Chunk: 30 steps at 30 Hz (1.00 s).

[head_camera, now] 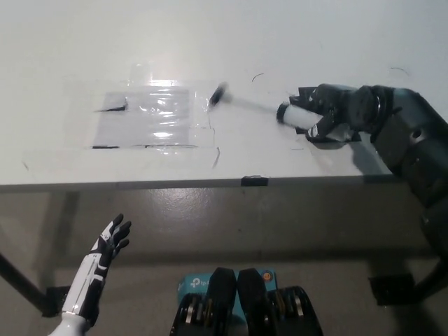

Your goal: The robot uses right hand to pick up a small white air pumper and uses its left hand to compress it, and then puts it on the desk

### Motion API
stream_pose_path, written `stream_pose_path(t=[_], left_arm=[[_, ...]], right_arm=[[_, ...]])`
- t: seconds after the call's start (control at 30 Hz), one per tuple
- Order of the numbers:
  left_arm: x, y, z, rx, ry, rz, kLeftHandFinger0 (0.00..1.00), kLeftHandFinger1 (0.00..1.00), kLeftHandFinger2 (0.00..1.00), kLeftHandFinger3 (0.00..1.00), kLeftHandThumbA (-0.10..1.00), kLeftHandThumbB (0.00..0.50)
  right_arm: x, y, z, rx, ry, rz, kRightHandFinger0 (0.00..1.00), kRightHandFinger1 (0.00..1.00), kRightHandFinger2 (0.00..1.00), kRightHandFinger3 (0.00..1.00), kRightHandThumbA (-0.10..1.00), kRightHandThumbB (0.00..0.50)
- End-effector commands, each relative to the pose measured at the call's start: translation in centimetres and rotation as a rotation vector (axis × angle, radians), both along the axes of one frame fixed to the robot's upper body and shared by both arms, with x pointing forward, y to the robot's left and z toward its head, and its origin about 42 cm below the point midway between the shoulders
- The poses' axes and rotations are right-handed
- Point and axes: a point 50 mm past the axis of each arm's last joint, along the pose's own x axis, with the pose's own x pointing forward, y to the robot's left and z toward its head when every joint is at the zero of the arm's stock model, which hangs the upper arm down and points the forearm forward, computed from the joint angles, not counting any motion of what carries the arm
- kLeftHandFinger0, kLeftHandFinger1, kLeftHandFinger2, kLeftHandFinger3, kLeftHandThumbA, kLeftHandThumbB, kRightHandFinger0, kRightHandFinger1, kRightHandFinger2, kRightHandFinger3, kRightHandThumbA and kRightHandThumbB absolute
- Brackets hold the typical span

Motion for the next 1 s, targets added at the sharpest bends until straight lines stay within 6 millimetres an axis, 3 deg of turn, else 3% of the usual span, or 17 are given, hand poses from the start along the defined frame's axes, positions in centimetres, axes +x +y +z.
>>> stream_pose_path(t=[0.0, 0.1, 0.27, 0.37, 0.47, 0.67, 0.77, 0.97], left_arm=[[0.9, 0.5, 2.0, 0.029, -0.074, -0.034, 1.0, 1.0, 1.0, 1.0, 1.0, 0.092], [1.1, 0.8, 2.2, 0.026, -0.077, -0.032, 1.0, 1.0, 1.0, 1.0, 1.0, 0.092], [1.2, 0.9, 2.4, 0.025, -0.077, -0.028, 1.0, 1.0, 1.0, 1.0, 1.0, 0.091], [1.3, 0.9, 2.5, 0.015, -0.071, -0.039, 1.0, 1.0, 1.0, 1.0, 1.0, 0.094], [1.0, 0.8, 2.3, 0.012, -0.064, -0.035, 1.0, 1.0, 1.0, 1.0, 1.0, 0.096], [1.4, 0.8, 2.6, 0.004, -0.072, -0.035, 1.0, 1.0, 1.0, 1.0, 1.0, 0.095], [0.7, 0.9, 2.0, 0.004, -0.057, -0.031, 1.0, 1.0, 1.0, 1.0, 1.0, 0.097], [0.7, 1.0, 2.0, 0.007, -0.056, -0.032, 1.0, 1.0, 1.0, 1.0, 1.0, 0.088]], right_arm=[[0.3, -2.5, 0.9, -0.054, -0.149, 0.004, 0.23, 0.81, 1.0, 1.0, -0.1, 0.149], [0.3, -3.3, 0.8, -0.049, -0.155, -0.008, 0.18, 0.74, 1.0, 1.0, -0.1, 0.146], [0.0, -4.8, 0.1, -0.026, -0.167, -0.02, 0.15, 0.7, 1.0, 0.99, -0.1, 0.152], [-0.4, -6.2, -0.6, 0.002, -0.179, -0.034, 0.12, 0.68, 0.99, 0.93, -0.1, 0.15], [-0.6, -6.6, -1.1, 0.013, -0.176, -0.035, 0.11, 0.67, 0.97, 0.96, -0.1, 0.153], [-0.4, -7.0, -0.3, 0.034, -0.215, -0.03, 0.12, 0.69, 1.0, 0.99, -0.1, 0.148], [-0.8, -6.9, -1.3, 0.05, -0.202, -0.023, 0.12, 0.7, 0.97, 0.96, -0.1, 0.154], [-0.8, -6.3, -1.1, 0.063, -0.233, 0.008, 0.14, 0.71, 0.98, 0.97, -0.1, 0.145]])
